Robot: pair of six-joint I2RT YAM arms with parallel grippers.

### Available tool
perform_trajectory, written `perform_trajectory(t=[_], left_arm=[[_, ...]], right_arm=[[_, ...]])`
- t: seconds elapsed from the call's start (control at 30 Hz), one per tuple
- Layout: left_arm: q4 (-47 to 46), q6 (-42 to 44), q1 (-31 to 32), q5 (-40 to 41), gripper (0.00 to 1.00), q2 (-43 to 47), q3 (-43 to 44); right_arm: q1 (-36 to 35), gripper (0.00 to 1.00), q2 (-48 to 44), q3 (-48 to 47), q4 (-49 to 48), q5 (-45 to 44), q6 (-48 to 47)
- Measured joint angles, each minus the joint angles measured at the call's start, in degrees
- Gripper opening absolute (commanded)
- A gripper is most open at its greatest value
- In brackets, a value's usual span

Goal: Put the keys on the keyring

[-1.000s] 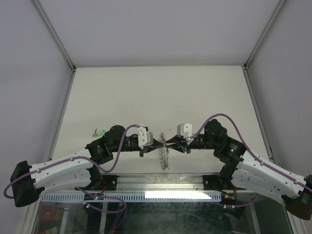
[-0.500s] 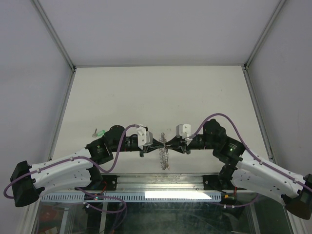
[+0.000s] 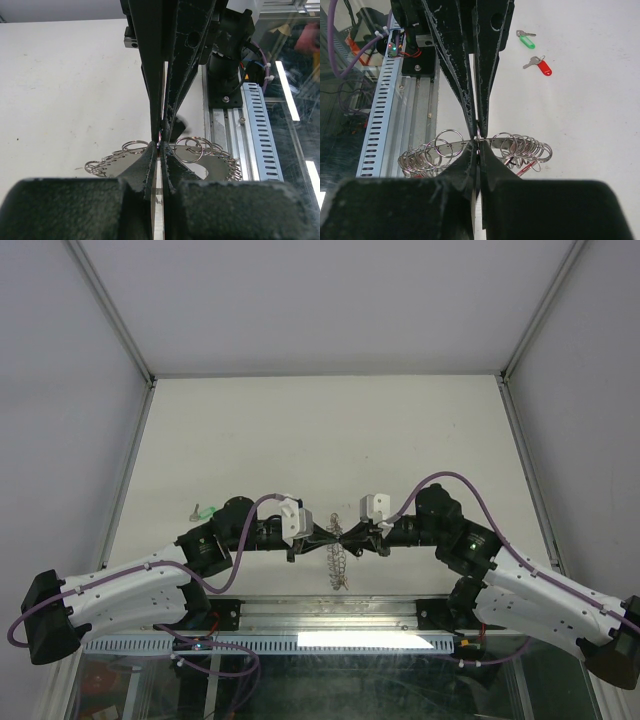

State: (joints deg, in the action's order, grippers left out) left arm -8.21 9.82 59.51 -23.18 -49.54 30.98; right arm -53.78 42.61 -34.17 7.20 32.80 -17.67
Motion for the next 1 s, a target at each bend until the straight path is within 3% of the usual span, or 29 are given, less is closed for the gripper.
perform_trajectory(t=[0.1,0.17,0.37,0.7,1.0], left_arm=[[-0.04,-0.04,0.02,0.0,0.02,0.0,0.0],[-0.46,-0.04,0.02,0.04,0.15,0.0,0.0],[-1.25,0.85,0.02,0.24,0.29,-0.07,0.04],[1.05,4.74,0.02,0.24,0.3,-3.63,3.32],[1.81,6.1,0.0,0.2,0.25,-5.35,4.09]], right_arm=[[0.02,0.0,0.11,-0.44,0.63,-0.09,-0.02],[0.02,0.0,0.22,-1.27,1.77,-0.28,-0.02],[0.0,0.0,2.56,-7.3,11.23,-1.51,-1.77],[0.0,0.0,12.57,-22.91,31.78,-4.26,-5.2],[0.0,0.0,18.01,-29.53,42.27,-5.64,-5.46]])
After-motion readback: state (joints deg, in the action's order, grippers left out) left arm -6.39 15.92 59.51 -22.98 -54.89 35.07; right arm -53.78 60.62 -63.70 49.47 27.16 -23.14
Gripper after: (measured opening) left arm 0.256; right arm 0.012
